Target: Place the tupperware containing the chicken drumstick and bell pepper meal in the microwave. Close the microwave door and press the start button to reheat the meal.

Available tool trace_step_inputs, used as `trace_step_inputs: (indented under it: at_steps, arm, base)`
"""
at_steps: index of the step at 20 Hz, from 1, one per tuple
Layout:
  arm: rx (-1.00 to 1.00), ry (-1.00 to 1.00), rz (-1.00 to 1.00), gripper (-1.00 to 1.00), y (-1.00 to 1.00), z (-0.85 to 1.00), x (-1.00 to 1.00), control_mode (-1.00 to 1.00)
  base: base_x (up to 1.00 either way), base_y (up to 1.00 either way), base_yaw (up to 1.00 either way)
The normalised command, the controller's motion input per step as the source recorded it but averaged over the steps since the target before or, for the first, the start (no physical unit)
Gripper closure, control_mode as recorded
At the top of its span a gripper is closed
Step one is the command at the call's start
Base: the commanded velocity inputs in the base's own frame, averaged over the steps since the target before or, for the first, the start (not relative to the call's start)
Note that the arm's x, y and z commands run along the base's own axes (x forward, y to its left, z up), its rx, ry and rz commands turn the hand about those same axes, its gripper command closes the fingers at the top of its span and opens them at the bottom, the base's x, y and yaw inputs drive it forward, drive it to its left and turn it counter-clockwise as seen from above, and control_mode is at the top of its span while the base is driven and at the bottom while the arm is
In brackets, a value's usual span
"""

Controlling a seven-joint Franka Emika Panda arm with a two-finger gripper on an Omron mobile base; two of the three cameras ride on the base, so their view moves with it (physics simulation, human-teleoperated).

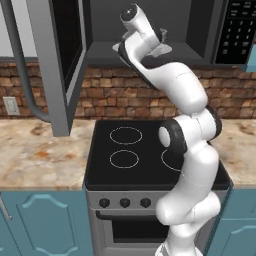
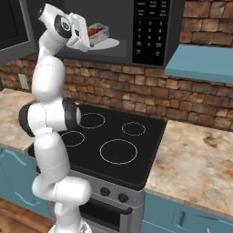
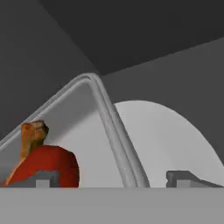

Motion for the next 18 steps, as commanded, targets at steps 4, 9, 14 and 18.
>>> trace_step_inputs:
  at_steps: [4,9,14,18]
  arm:
    - [-0.04,-0.53,-0.16,-1.0,0.0,-0.65,0.02,-1.0]
    - [0.0,-0.48,-0.17,-1.0,0.0,0.1,-0.48,-1.0]
    - [-0.03,-0.19,-0.09,-1.0,0.0,0.02,-1.0,-1.0]
    - [-0.03,-0.03,-0.06,-1.0,0.02,0.04,-1.0,-1.0]
  base:
    - [0.0,0.0,0.0]
    - [0.0,0.0,0.0]
    - [0.0,0.0,0.0]
    - [0.0,0.0,0.0]
